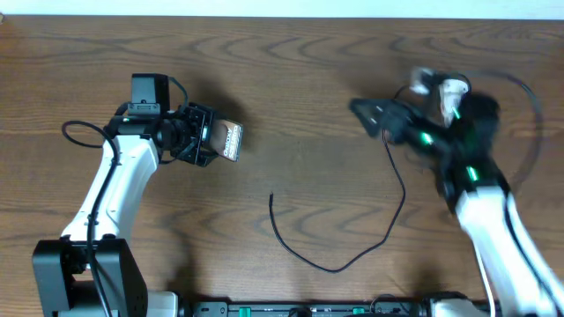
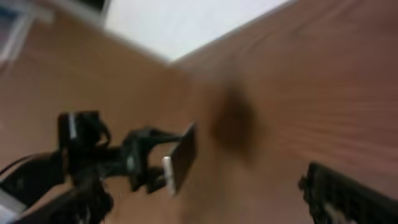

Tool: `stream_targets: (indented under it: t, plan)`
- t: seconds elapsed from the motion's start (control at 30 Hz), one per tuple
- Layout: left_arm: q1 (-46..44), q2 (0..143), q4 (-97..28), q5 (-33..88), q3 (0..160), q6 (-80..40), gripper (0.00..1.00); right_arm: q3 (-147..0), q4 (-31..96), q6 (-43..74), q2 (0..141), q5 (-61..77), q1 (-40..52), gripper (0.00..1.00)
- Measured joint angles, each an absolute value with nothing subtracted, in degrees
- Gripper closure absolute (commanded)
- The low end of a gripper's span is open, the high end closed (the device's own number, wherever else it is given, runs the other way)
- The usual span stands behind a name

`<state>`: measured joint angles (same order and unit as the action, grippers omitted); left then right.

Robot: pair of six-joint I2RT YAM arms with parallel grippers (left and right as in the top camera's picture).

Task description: Plug charger to phone and switch on socket

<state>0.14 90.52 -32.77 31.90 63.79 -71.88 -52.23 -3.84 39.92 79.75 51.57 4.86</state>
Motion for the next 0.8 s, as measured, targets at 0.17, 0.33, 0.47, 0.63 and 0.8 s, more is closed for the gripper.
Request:
stream_targets:
  t: [0.17, 0.33, 0.47, 0.63, 0.8]
  plan:
    - [0.14, 90.52, -32.82, 28.49, 63.79, -73.93, 0.93, -62.87, -3.7, 40.12, 97.03, 62.22, 9.78, 0.01]
    - [0.14, 90.52, -33.08, 25.28, 63.79, -76.75, 0.93, -69.47, -4.51, 41.39, 107.96, 66.83, 15.94, 0.01]
    - [0.14, 90.5, -33.23, 23.55, 63.79, -78.74, 0.93, -70.57, -8.8, 41.93, 112.01, 68.14, 20.27, 0.01]
    - [0.14, 90.48, -34.72, 21.23, 63.79, -81.36, 0.93, -70.7, -10.22, 41.95, 112.57, 64.25, 23.42, 0.01]
    - [-0.14, 90.43, -36.42, 18.68, 63.79, -83.7, 0.93, -70.78, -10.35, 42.17, 112.57, 60.14, 25.52, 0.01]
